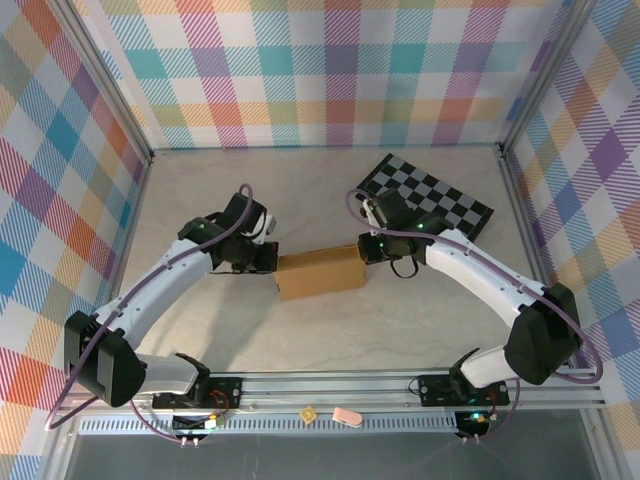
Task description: Fold the paper box
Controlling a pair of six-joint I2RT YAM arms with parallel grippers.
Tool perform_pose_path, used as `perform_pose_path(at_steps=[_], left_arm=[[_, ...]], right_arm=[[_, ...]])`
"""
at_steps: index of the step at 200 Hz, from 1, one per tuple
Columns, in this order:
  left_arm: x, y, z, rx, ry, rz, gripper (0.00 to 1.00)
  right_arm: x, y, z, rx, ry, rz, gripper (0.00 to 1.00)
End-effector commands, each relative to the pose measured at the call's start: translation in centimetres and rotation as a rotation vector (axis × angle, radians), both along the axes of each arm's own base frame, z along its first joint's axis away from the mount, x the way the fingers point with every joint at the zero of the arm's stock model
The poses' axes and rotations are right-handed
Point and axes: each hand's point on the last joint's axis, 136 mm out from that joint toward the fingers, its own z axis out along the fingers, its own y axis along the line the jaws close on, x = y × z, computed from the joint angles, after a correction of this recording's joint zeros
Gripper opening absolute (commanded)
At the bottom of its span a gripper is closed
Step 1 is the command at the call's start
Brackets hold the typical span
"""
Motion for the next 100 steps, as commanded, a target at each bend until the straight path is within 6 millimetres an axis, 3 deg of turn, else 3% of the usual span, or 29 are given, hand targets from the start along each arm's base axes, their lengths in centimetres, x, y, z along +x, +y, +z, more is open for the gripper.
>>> perform_pose_path(at_steps=[1, 18, 62, 86, 100], left_arm=[[-2.3, 1.1, -2.1, 0.111, 0.101, 0.005, 0.00], [-2.2, 1.4, -1.8, 0.133, 0.072, 0.018, 0.00], [-2.1, 1.1, -1.3, 0.138, 0.038, 0.023, 0.00], [-2.3, 0.8, -1.4, 0.138, 0.037, 0.020, 0.00], [-2.5, 0.7, -1.4, 0.136, 0.037, 0.017, 0.00]], right_arm=[[-3.4, -0.7, -1.2, 0.014, 0.189, -0.072, 0.33], [-4.2, -0.3, -0.6, 0.079, 0.237, -0.132, 0.45], [-6.1, 0.4, 2.2, 0.259, 0.350, -0.289, 0.65], [-5.9, 0.9, 4.4, 0.401, 0.378, -0.422, 0.77], [-5.5, 0.9, 4.6, 0.490, 0.430, -0.555, 0.85]])
